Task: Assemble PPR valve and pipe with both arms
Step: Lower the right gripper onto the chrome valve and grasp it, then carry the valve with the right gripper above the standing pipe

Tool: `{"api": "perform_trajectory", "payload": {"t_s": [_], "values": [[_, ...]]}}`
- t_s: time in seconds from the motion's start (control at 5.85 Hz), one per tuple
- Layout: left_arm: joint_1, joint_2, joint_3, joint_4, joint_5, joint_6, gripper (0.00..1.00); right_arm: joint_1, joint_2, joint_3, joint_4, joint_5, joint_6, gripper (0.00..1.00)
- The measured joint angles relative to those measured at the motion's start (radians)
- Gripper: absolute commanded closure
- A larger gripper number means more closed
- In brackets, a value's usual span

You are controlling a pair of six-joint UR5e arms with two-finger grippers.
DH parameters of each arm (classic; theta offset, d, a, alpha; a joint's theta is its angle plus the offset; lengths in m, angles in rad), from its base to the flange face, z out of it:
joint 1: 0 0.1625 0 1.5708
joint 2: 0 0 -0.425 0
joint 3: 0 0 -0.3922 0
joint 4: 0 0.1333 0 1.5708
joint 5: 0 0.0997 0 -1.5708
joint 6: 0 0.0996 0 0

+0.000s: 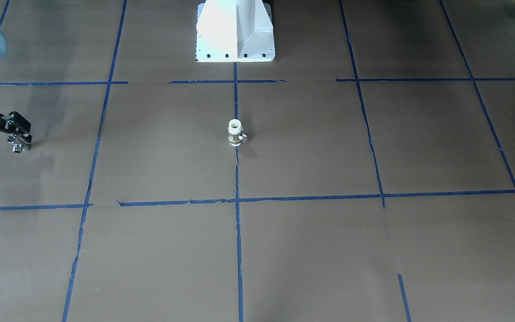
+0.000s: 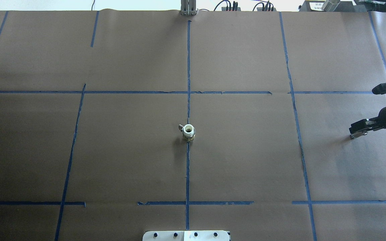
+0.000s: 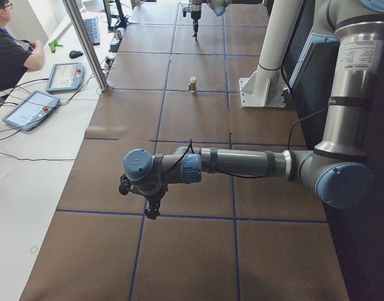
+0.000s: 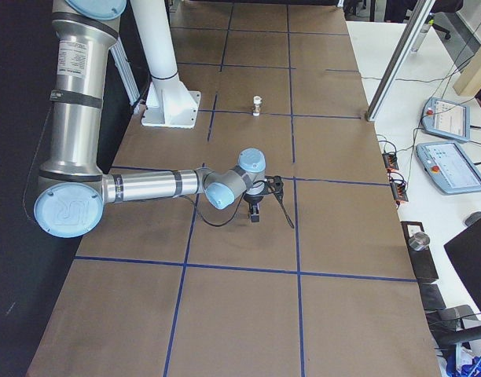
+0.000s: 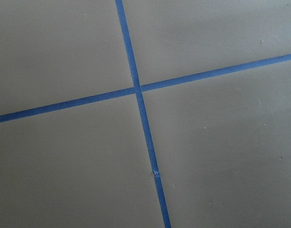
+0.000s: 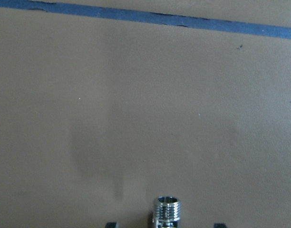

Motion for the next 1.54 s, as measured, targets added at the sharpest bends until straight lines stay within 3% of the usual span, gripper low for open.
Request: {"api": "perform_trajectory", "payload": {"t_s": [0.86,1.03,1.37,1.54], "values": [[0.0,-0.001,-0.004,0.0,0.0,-0.016,0.0,0.006,0.014,0.032,-0.024,0.047,0.0,1.0],[0.0,0.0,-0.004,0.0,0.002,-0.021,0.0,0.015,0.08,0.047,-0.11,0.065,0.001,1.0],[-0.001,0.011,-0.004,0.001,0.011,-0.072,0.0,0.019,0.32,0.054,-0.391,0.072,0.027,1.0],[-0.001,0.015,-0.004,0.001,0.014,-0.089,0.0,0.003,0.43,0.053,-0.479,0.07,0.108,1.0]]}}
